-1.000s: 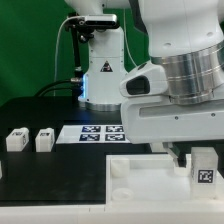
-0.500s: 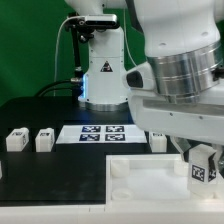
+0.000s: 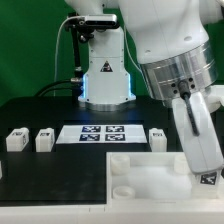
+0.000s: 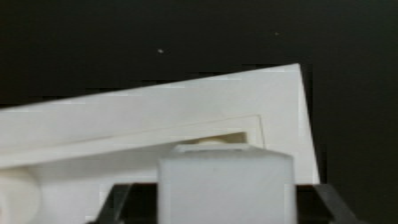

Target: Assemble one leg

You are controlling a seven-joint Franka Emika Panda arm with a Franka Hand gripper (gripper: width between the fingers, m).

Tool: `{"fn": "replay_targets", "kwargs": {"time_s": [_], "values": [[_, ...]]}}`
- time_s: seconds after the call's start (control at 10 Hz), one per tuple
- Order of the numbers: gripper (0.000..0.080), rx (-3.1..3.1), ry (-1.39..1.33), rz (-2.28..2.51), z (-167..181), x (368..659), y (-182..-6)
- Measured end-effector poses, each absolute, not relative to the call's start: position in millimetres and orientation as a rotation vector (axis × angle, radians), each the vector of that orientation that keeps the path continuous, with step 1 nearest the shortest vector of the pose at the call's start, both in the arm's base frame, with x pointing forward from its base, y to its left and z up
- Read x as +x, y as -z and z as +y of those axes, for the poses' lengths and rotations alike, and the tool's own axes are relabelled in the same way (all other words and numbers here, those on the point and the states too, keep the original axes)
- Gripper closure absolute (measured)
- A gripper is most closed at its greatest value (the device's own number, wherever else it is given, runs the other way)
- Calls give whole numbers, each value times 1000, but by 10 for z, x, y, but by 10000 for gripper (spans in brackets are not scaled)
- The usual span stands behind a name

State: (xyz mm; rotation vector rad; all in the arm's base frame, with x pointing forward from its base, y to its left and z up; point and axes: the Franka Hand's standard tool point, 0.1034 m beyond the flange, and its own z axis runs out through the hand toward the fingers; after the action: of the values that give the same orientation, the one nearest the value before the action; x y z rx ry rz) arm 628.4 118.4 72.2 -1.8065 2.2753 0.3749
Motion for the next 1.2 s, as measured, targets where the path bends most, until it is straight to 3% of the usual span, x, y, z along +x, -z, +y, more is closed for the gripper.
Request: {"fn": "replay_targets", "kwargs": {"time_s": [0.2, 0.4, 0.5, 0.9, 1.2], "values": [[502, -1866, -363, 2222, 1167, 6283, -711], [266, -2150, -370, 1986, 1193, 6214, -666], [187, -2326, -350, 1808, 1206, 6204, -680], [152, -2606, -285, 1322, 1195, 6209, -678], [151, -2910, -164, 612, 1141, 6233, -673]]}}
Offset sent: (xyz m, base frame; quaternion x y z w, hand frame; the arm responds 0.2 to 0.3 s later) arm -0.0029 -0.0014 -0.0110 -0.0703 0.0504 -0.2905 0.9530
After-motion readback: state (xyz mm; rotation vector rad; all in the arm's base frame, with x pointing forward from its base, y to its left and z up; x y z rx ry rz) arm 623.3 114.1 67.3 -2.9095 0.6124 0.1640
